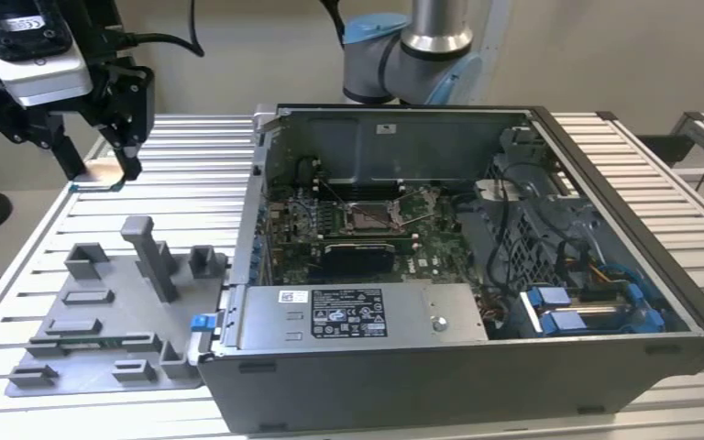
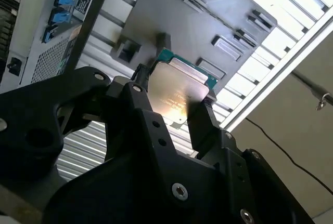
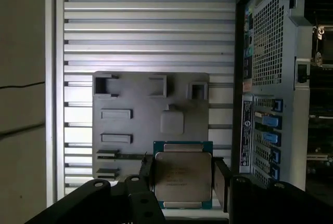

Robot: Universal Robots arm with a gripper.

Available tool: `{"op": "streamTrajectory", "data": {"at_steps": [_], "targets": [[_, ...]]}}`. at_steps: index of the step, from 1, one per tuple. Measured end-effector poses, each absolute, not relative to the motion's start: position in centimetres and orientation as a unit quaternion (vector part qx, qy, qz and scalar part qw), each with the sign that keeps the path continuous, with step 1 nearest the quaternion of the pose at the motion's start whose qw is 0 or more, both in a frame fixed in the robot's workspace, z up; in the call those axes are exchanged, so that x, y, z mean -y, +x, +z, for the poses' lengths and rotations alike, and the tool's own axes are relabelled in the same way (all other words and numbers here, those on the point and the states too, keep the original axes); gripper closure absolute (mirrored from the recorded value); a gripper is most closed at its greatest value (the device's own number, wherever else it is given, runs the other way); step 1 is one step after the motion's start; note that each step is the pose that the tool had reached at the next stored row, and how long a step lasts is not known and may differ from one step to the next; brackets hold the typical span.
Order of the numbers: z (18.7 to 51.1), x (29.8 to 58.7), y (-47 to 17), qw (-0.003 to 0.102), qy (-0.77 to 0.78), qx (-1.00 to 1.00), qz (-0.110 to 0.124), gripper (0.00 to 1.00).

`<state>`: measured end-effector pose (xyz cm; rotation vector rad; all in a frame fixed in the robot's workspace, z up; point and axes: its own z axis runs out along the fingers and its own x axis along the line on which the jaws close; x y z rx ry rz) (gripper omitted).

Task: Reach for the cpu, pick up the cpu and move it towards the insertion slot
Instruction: 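Pick up the cpu and move it towards the insertion slot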

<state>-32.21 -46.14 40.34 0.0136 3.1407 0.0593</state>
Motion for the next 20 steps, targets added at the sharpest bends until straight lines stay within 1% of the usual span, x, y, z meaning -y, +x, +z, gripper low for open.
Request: {"op": "streamTrajectory", "data": {"at_steps": [20], "targets": [[40.3,46.1,-29.5,0.0,0.004,-1.0,0.019,1.0]]}}
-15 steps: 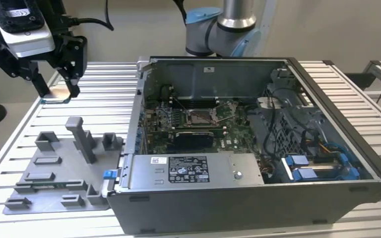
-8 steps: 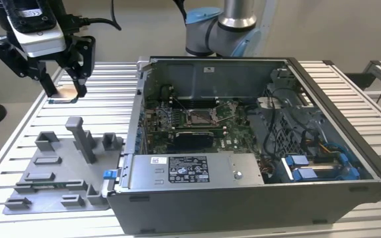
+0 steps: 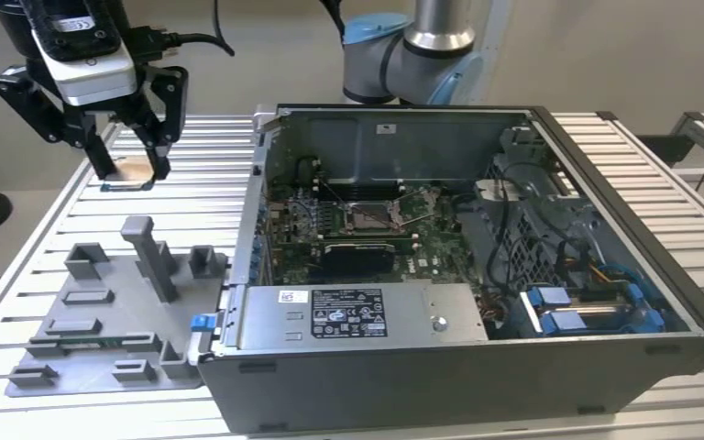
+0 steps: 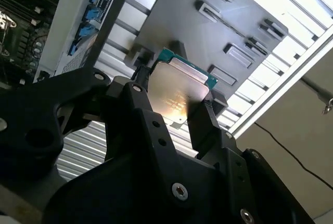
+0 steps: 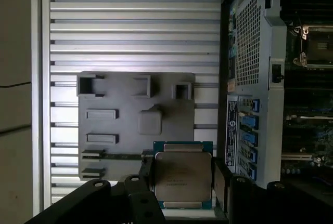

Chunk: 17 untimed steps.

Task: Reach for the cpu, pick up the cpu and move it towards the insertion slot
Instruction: 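Pick up the cpu and move it towards the insertion slot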

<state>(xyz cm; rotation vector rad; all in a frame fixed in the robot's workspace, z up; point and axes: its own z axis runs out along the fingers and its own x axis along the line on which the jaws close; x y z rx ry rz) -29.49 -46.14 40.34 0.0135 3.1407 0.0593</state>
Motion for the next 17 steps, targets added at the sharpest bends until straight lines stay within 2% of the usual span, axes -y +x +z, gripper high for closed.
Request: {"op": "streamTrajectory", "data": {"at_steps": [17], "targets": [[40.3,46.1,-27.3,0.0,0.004,-1.0,0.019,1.0]]}}
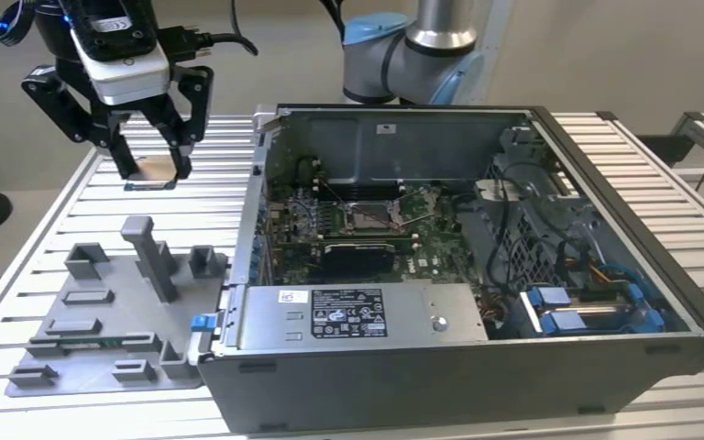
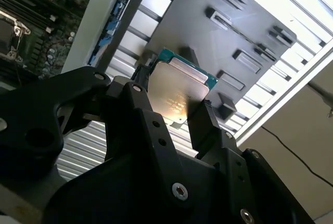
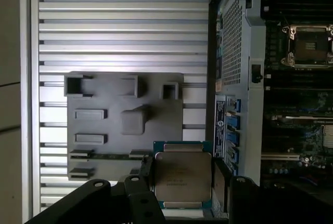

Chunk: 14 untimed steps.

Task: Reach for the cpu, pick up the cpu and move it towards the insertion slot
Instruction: 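Pick up the cpu and move it towards the insertion slot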

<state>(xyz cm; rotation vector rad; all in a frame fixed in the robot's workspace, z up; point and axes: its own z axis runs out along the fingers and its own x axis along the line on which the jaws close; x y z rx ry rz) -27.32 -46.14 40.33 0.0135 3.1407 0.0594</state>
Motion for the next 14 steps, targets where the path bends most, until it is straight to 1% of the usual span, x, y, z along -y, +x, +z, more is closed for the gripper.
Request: {"op": "streamTrajectory", "data": {"at_steps": [14], "targets": [[40.3,46.1,-25.6,0.0,0.004,-1.0,0.019,1.0]]}}
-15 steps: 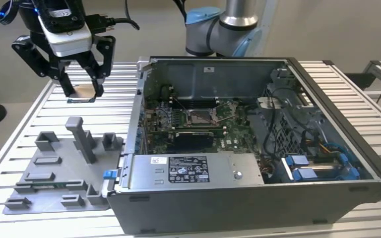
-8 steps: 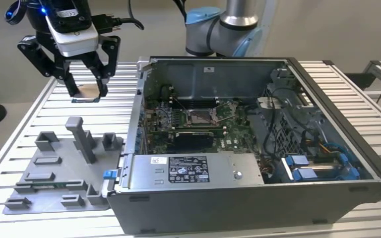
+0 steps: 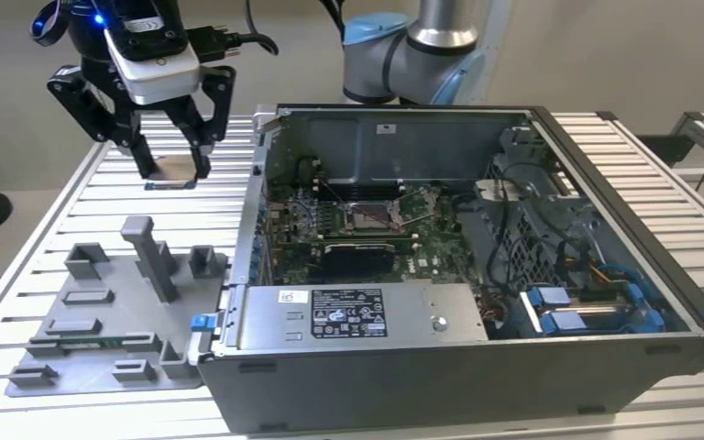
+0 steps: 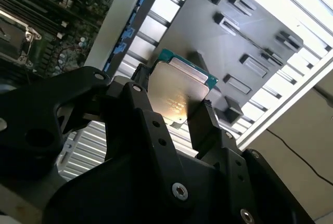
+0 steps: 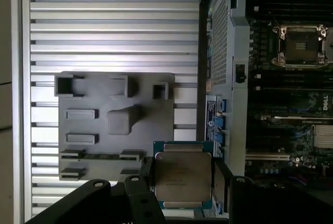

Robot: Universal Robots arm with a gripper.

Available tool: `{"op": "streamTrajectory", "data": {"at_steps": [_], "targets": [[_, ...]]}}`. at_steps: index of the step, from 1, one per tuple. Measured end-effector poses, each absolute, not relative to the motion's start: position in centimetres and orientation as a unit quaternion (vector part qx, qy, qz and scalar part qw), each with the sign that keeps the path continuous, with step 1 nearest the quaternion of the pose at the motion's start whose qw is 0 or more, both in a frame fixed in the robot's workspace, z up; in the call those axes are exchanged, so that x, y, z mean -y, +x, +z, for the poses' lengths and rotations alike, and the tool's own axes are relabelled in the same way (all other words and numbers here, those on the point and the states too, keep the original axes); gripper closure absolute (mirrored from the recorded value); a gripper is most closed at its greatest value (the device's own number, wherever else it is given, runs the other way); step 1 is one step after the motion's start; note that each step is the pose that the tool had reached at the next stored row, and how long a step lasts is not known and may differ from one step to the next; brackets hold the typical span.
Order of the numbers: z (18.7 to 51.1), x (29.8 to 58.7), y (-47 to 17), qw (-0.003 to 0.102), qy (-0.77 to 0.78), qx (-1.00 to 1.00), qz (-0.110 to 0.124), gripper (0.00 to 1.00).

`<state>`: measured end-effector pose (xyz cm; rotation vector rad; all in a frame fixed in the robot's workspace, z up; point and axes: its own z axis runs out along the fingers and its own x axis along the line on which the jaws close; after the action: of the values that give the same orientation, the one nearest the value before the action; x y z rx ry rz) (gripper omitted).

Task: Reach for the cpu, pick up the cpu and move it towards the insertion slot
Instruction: 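Pick up the cpu and move it towards the insertion slot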

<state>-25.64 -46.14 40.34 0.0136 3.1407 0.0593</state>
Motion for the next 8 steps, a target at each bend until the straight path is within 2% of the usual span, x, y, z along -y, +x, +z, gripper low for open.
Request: {"op": "streamTrajectory", "data": {"at_steps": [8], "targets": [[40.33,46.14,-24.66,0.0,0.004,-1.0,0.019,1.0]]}}
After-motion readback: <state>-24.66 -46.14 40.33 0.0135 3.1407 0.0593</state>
